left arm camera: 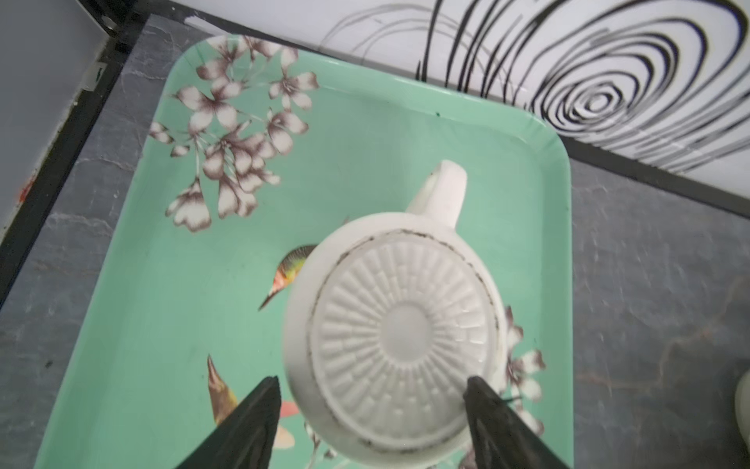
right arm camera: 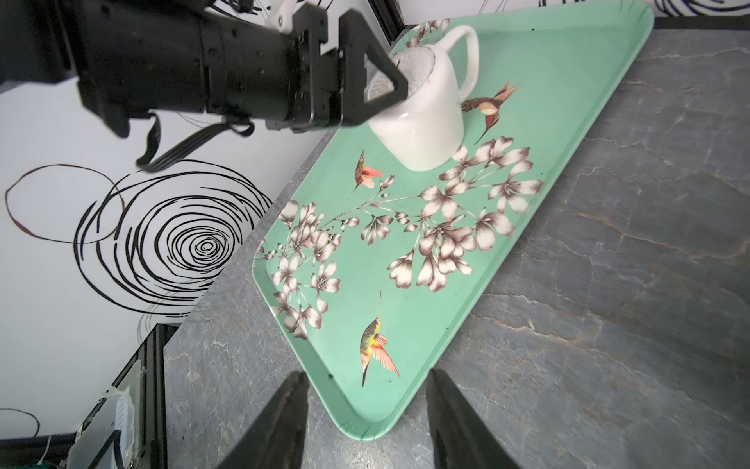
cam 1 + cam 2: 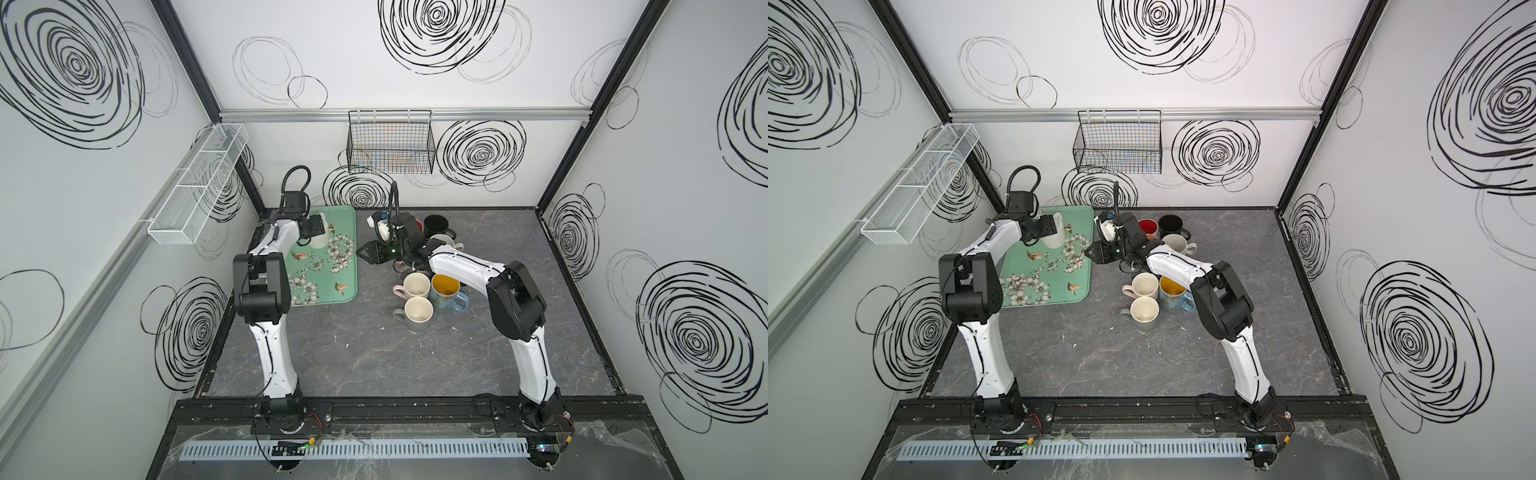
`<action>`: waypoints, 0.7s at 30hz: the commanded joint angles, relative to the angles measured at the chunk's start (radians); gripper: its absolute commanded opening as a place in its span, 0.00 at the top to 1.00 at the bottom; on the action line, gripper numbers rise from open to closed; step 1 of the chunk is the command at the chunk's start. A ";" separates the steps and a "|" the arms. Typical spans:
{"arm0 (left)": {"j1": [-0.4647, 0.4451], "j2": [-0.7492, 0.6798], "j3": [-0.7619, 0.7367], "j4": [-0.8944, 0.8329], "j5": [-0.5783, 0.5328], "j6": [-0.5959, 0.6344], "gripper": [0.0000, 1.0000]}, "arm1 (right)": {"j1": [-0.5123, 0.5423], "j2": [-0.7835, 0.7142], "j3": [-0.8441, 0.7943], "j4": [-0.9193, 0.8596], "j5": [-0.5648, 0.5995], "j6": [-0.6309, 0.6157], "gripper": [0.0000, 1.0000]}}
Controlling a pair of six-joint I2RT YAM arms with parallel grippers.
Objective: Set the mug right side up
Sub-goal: 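Lift the white mug off the tray with left gripper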
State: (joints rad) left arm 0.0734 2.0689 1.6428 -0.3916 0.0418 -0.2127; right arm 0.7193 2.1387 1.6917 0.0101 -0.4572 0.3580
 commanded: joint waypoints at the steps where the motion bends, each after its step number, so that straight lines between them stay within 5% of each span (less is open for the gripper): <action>1: -0.017 -0.120 -0.159 -0.011 0.078 0.088 0.27 | -0.022 -0.053 0.003 -0.030 -0.010 -0.012 0.49; 9: -0.031 -0.330 -0.259 -0.078 0.073 0.194 0.26 | -0.051 -0.019 0.063 -0.081 0.025 -0.046 0.49; 15: -0.043 -0.351 -0.241 -0.070 0.101 0.146 0.25 | -0.049 0.145 0.290 -0.127 0.024 -0.107 0.49; 21: -0.054 -0.348 -0.285 -0.027 0.167 0.101 0.26 | -0.023 0.340 0.541 -0.194 -0.001 -0.295 0.46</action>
State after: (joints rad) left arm 0.0299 1.7290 1.3788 -0.4606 0.1596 -0.0872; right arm 0.6777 2.4058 2.1643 -0.1101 -0.4431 0.1883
